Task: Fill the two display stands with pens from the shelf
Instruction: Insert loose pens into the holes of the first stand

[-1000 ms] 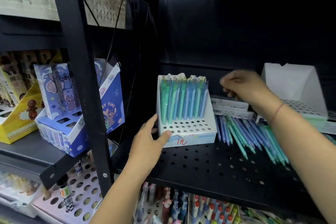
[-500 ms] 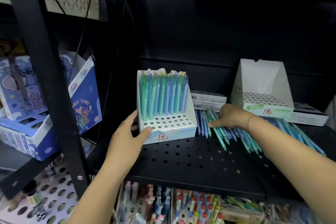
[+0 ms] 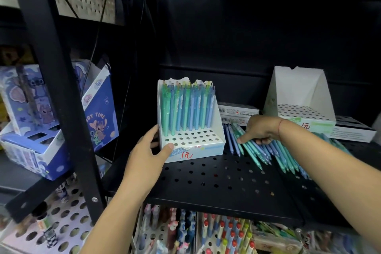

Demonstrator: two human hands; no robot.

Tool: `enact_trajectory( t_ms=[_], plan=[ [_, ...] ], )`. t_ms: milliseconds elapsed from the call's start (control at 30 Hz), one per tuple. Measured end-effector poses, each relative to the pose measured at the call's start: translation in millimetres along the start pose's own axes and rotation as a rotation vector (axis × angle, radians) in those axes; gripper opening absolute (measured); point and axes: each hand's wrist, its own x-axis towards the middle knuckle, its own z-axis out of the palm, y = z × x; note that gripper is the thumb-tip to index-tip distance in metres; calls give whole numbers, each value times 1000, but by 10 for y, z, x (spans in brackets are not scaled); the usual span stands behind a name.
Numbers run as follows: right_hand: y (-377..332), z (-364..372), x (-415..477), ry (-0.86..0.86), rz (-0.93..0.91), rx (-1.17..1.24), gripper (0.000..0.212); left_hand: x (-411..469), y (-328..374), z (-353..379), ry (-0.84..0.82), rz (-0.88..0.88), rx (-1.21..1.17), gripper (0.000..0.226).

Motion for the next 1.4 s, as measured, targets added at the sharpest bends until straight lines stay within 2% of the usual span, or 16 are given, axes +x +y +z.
enact_trajectory(
  t_ms=[467, 633, 833, 933, 1000, 1067, 1167, 1300, 1400],
  plan=[
    [14, 19, 9, -37, -1, 68, 48, -22, 33, -5, -2, -6, -17, 60],
    [11, 40, 17, -33, -22, 86, 44, -26, 43, -5, -5, -14, -19, 60],
    [131, -47, -35, -51, -71, 334, 29, -23, 47, -8, -7, -15, -15, 60],
    [155, -147, -176, 12, -147, 450, 33, -15, 30, -11, -5, -6, -10, 59],
    [143, -193, -320, 122, -217, 518, 36, -13, 26, -10, -2, -5, -3, 59],
    [101, -189, -502, 220, -325, 605, 31, -16, 30, -10, 1, -5, -1, 59],
    [-5, -71, -732, 243, -501, 734, 31, -36, 53, -9, 0, 4, -7, 59],
    [-101, 207, -778, 297, -573, 717, 20, -45, 67, -8, 4, 17, -1, 58],
    [-84, 354, -694, 339, -593, 658, 32, -42, 63, -5, 11, 23, -5, 58]
  ],
)
